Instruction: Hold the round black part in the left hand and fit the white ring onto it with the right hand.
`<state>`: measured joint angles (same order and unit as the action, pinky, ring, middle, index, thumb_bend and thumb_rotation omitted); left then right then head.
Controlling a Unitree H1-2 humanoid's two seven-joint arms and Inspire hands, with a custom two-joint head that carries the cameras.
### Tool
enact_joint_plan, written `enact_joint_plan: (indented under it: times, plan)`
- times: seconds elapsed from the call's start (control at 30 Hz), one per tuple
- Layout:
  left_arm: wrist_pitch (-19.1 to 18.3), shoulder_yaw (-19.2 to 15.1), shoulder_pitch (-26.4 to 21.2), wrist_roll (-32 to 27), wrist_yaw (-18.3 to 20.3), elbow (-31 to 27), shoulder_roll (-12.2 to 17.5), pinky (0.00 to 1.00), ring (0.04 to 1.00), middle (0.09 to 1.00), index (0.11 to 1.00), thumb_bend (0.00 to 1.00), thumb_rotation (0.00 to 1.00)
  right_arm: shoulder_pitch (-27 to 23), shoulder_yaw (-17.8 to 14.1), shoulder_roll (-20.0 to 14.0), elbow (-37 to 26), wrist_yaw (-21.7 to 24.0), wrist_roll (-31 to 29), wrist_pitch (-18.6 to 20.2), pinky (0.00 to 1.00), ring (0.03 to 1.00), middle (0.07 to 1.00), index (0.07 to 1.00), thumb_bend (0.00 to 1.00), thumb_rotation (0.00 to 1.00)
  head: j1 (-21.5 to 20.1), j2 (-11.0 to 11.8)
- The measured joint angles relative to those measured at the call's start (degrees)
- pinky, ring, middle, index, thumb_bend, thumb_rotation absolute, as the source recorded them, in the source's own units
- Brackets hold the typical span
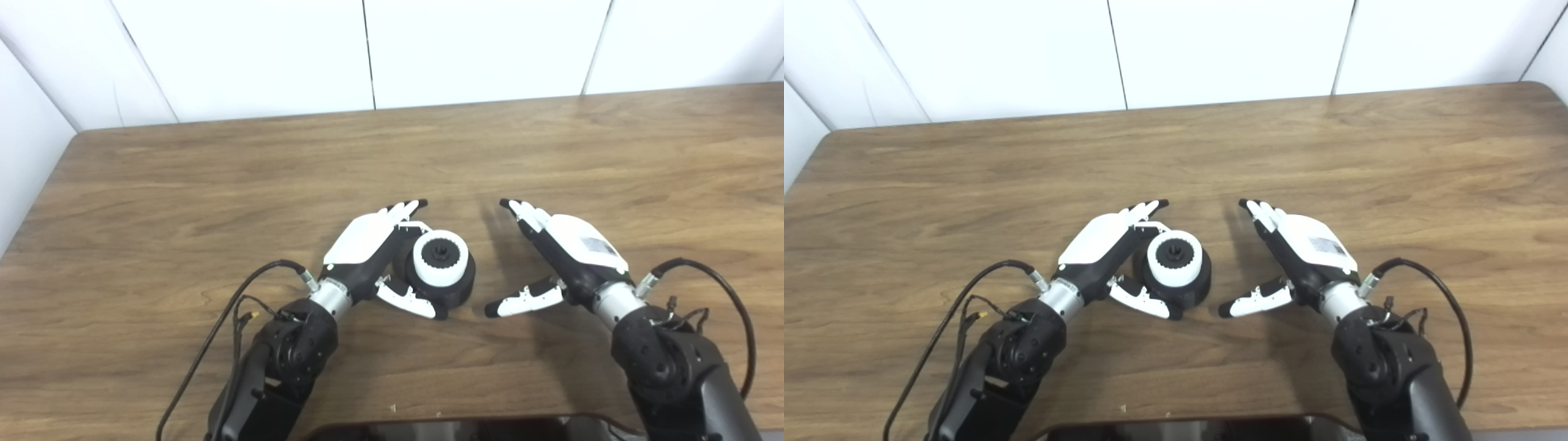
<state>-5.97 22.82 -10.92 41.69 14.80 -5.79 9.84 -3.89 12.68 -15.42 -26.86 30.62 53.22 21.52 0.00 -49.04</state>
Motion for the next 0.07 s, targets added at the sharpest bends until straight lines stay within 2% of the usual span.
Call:
enact_joint_plan:
  times: [0.07]
  plan:
    - [0.0,-0.1,0.0,0.0,0.0,0.0,0.0,1.00,1.000,1.000,0.597,0.93,0.37,0.0,-0.1,-0.1,0.0,0.0,-0.1,0.0,0.91,0.998,1.000,1.000,1.00,0.42,0.0,-0.2]
